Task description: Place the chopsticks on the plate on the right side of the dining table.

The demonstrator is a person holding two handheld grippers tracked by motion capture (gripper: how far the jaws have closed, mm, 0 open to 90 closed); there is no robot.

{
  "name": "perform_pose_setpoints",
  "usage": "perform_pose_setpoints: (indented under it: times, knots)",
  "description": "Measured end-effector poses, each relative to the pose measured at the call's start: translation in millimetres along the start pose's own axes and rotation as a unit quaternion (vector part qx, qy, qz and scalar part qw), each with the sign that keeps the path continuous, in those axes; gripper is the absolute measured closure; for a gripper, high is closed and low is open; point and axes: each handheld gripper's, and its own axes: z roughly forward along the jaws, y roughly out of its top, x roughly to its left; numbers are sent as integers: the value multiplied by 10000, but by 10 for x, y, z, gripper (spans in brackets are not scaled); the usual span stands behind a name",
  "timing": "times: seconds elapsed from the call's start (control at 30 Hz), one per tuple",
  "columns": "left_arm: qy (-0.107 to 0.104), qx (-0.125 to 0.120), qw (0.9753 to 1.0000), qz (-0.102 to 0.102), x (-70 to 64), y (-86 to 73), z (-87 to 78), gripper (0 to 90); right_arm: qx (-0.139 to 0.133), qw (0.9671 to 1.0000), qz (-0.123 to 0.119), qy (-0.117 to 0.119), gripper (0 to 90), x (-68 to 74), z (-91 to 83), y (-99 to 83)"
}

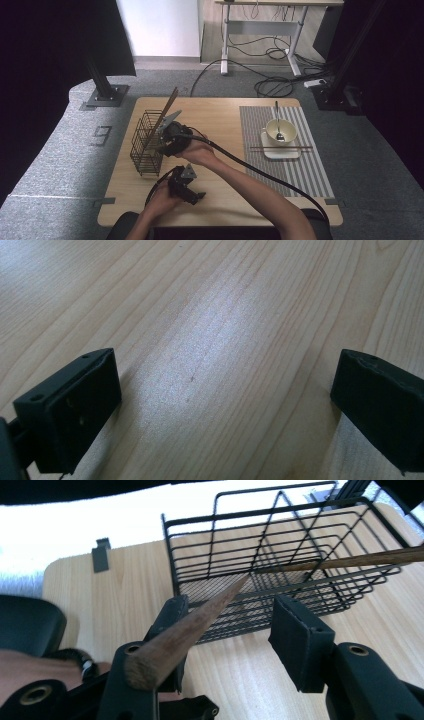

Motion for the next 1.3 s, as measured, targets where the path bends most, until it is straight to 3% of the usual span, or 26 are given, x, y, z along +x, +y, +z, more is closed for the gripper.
perform_pose_setpoints:
  times: [0.23, 0.57, 0.67, 1.0, 1.3]
  knots:
    - [-11, -53, 10000, -48, -7, -2, 7, 0, -32, 9998, 68, -183, 600, -98, -17, -3]
    - [-3, -57, 10000, -58, -9, -1, 8, 0, -192, 9991, -87, -377, 751, -178, -56, 2]
    - [-11, -61, 10000, -54, -8, -2, 8, 0, -203, 9991, -174, -341, 812, -183, -75, 3]
    - [-9, -52, 10000, -56, -8, -1, 7, 0, -174, 9988, -360, -267, 822, -159, -188, 18]
    - [-12, -52, 10000, -58, -8, -1, 7, 0, -320, 9993, -183, -42, 822, -233, -408, -28]
